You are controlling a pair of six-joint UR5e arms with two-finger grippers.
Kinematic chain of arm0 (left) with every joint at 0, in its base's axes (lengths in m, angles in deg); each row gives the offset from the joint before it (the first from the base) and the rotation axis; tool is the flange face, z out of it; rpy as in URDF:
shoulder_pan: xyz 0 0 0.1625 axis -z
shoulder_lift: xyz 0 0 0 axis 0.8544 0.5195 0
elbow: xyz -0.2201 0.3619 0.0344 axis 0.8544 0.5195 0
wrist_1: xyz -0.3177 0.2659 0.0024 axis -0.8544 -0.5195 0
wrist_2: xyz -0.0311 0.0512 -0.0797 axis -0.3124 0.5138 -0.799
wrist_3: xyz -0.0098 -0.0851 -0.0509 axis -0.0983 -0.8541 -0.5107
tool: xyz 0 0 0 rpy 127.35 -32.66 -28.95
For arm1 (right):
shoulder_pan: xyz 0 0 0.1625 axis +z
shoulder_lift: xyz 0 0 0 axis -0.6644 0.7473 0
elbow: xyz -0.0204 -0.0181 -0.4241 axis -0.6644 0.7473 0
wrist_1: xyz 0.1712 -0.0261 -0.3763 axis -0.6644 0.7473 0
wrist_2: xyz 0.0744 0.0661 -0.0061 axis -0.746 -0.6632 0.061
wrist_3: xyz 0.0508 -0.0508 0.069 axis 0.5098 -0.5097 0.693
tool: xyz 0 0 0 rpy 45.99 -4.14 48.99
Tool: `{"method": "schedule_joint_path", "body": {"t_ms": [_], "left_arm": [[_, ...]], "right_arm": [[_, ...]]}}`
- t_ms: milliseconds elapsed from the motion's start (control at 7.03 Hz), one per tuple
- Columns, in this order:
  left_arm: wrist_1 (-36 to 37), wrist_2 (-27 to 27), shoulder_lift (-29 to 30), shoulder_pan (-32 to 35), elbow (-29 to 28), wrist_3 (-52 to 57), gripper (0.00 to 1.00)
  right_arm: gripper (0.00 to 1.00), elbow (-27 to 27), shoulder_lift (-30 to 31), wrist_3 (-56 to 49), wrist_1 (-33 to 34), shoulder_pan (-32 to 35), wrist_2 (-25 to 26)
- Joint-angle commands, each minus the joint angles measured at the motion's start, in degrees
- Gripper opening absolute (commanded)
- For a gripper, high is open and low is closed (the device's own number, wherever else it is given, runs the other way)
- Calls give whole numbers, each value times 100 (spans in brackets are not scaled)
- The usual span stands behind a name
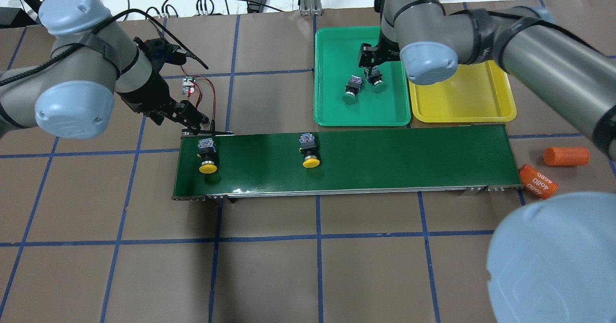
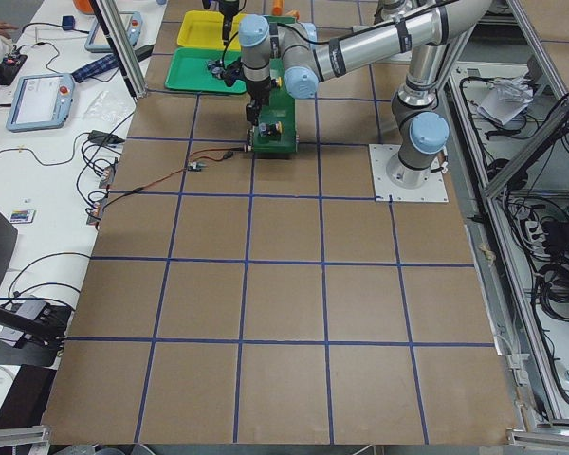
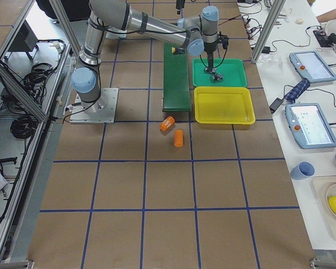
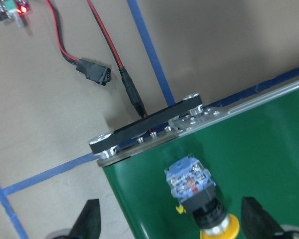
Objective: Sort buttons by color to trays
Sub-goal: 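Move the right gripper back over the belt toward the yellow buttons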
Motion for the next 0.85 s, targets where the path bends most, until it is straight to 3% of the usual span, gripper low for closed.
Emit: {"method": "schedule_joint_path", "body": {"t_ms": [0,142,427,711], "left_arm": [[-1093,178,-763,26,-200,-622,100],[-1306,160,-1088,70,-235,-633,100],[-2068,99,-1433,105,-507,-1340,100],[-2160,142,-1172,123,-1103,-1617,100]], "right_arm": [[100,-993,954,-853,-382,-690,37],[100,-1661,1280,-846,-312,-683,36],[100,-2613,1337,-837,948,-709,-25],[100,-2652,1206,-819,1034,-709,-34]]}}
